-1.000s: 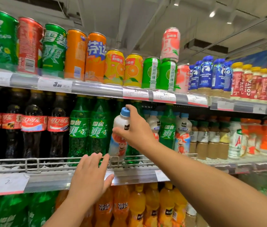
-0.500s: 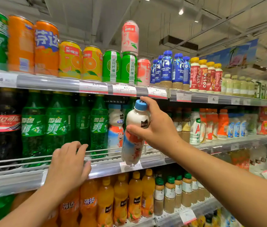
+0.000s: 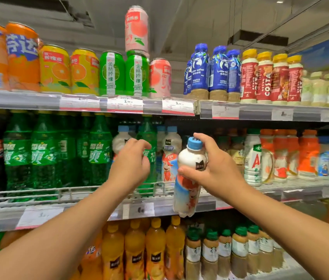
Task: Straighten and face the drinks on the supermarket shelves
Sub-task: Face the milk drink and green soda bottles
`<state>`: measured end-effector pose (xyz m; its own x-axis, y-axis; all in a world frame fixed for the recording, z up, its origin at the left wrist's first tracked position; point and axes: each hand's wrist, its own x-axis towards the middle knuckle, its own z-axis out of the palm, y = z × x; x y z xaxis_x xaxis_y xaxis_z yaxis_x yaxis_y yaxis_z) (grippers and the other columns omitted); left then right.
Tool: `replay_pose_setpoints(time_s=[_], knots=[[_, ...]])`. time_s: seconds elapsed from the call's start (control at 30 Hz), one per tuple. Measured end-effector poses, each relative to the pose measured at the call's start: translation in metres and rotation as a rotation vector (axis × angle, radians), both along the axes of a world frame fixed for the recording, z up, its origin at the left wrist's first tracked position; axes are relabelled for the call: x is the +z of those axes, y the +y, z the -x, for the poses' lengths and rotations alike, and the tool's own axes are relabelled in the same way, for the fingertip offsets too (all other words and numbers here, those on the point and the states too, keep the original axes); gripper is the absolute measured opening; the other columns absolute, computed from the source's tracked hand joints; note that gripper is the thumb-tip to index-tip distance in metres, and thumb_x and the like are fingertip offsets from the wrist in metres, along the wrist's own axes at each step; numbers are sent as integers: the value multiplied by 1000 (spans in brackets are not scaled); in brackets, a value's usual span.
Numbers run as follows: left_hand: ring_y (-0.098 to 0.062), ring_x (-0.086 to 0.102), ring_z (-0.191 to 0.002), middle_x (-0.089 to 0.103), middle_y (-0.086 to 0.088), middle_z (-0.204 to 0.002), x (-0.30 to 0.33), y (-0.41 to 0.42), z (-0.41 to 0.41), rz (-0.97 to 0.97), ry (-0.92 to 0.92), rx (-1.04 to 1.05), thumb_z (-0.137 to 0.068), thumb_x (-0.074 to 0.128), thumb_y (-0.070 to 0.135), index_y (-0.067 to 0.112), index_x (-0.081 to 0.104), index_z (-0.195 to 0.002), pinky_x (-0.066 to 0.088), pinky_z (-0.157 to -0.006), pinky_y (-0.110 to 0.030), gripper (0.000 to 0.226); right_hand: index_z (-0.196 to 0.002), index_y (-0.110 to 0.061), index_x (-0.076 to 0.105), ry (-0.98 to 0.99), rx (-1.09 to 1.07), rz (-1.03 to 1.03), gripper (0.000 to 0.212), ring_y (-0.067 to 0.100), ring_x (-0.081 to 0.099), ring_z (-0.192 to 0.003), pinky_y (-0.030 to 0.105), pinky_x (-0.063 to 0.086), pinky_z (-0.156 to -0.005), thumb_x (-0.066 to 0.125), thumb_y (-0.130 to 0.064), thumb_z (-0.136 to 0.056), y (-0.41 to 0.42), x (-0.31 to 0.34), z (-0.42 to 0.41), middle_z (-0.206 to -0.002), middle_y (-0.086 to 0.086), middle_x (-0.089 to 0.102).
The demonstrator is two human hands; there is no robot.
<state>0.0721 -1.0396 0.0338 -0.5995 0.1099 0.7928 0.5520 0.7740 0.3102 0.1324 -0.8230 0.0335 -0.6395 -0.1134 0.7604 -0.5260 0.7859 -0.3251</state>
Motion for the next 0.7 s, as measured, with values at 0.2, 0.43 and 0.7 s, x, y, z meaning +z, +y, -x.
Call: replay_pose_setpoints(time_s=[0.2,0.43,0.7], knots=[[-27,46,-123,37,-8,-144,38,9,9,-39,-43,73,-92,52,20,14,33,-145,39,-103,-41,57,-138,-43,24,-10,62,51,85,18,59,-103,42,52,-84,71,-59,-69,11,-6,21,-125,-7,59],[-32,68,-83,58,-13,-105,60,35,29,-223,-278,177,-90,53,41,18,34,-126,56,-77,-52,46,-139,-42,23,14,106,50,83,20,58,-107,41,50,-86,71,-56,-73,16,-5,33,-127,-7,58],[-26,63,-74,58,-6,-90,64,43,45,-86,-216,342,-79,74,45,15,42,-98,46,-51,-33,48,-140,-46,15,47,122,62,88,19,60,-106,40,53,-83,66,-62,-70,16,-9,41,-130,-10,57]])
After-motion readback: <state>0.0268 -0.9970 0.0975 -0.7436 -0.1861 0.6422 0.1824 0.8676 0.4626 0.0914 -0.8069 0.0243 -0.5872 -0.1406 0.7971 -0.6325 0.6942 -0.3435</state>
